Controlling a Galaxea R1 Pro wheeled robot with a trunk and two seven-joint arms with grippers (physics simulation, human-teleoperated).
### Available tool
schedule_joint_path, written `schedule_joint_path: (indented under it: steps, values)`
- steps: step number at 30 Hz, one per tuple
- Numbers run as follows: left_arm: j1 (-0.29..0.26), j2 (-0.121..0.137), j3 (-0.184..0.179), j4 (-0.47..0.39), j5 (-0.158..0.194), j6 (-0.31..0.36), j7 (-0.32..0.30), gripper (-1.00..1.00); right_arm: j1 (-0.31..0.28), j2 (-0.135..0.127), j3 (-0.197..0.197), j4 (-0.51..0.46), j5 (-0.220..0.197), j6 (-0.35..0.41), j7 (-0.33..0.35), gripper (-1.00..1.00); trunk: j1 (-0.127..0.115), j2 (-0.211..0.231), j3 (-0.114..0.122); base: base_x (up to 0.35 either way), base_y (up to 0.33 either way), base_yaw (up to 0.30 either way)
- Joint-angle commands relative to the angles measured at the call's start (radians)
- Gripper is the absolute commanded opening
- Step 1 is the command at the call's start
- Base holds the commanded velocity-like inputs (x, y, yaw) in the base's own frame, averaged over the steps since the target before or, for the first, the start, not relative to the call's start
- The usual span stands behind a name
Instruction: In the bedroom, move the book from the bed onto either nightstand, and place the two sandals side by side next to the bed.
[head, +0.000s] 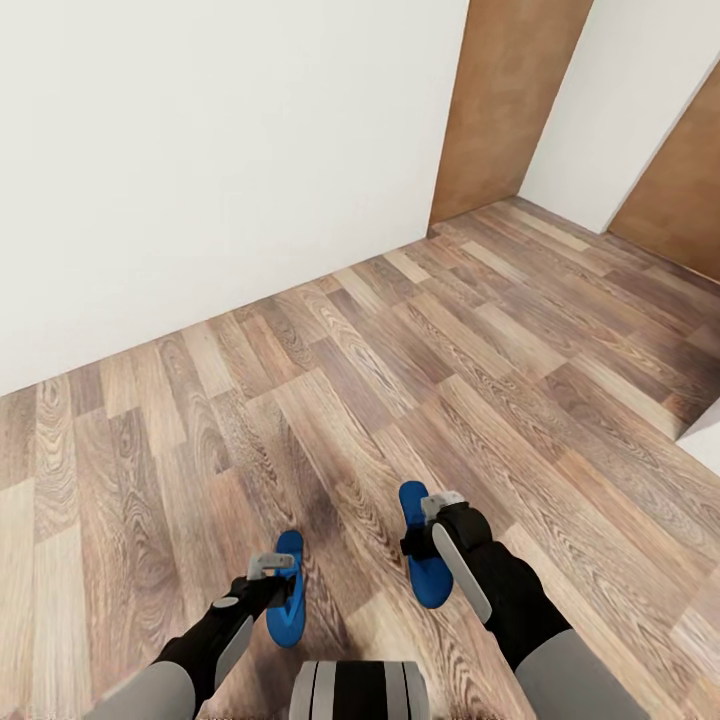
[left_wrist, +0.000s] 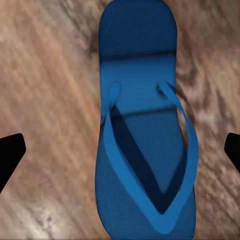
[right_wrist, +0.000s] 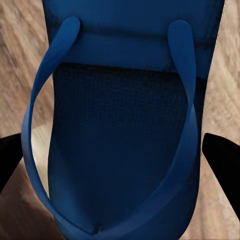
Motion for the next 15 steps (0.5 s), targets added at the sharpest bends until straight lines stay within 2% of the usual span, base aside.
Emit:
schedule_joint_path:
  steps: [1, 15]
  values:
    - [0.000, 0.001, -0.005, -0.007, 0.006, 0.004, 0.001, 1.00, -0.001, 0.000, 0.001, -0.001, -0.010, 0.003, -0.010, -1.00, 0.000, -0.001, -0.005, 0.000, 0.000, 0.000]
    - [-0.004, 0.000, -0.005, -0.089, 0.006, 0.004, 0.001, 1.00, -0.001, 0.005, 0.001, -0.003, -0.010, 0.003, -0.011, -1.00, 0.007, -0.004, -0.059, 0.000, 0.000, 0.000]
